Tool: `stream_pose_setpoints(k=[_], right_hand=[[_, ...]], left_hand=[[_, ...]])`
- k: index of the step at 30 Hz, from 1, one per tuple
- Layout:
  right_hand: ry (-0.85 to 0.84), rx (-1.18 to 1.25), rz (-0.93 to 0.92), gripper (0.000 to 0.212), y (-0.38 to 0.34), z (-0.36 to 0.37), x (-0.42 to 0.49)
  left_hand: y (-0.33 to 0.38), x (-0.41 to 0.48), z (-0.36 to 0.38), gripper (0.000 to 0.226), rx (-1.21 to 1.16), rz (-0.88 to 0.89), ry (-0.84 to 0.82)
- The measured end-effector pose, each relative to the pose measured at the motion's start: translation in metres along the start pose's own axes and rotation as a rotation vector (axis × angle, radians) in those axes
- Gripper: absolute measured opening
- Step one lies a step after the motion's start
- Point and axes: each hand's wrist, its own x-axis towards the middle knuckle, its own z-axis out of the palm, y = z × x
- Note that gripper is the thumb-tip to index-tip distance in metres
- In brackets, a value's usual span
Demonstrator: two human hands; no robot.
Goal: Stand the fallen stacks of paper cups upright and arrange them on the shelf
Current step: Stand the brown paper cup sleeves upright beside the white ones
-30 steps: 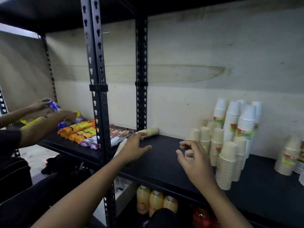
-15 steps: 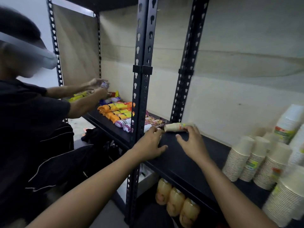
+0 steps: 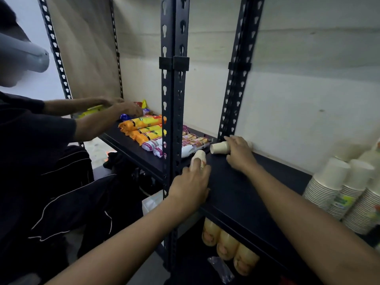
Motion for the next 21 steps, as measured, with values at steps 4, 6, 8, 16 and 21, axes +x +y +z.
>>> stream_pose_setpoints(k=[4,6,8,16,21], right_hand=[[-0.056,-0.013,0.02,0.08,0.003,0.012,0.008],[-0.004,0.012,0.0,0.07,0.003,0.013,0.01],[0.075,0.034,-0.029,0.058,0.005,0.012,0.01],[0.26,0.148,-0.023,0.05,-0.003,-0.006,-0.017],[0.42,0.283,-0.082,0.05,-0.02,-0.049,-0.059]], left_hand=[[-0.001,0.002,0.003,0.059,-0.038,0.013,0.014],[-0.004,0.001,0.007,0.062,-0.076,0.019,0.029],[-0.007,0.001,0.01,0.059,-0.131,0.013,0.064],[-0.019,-0.009,-0.002,0.045,-0.336,-0.001,0.286],[-0.03,-0.014,-0.029,0.048,-0.667,-0.025,0.435]])
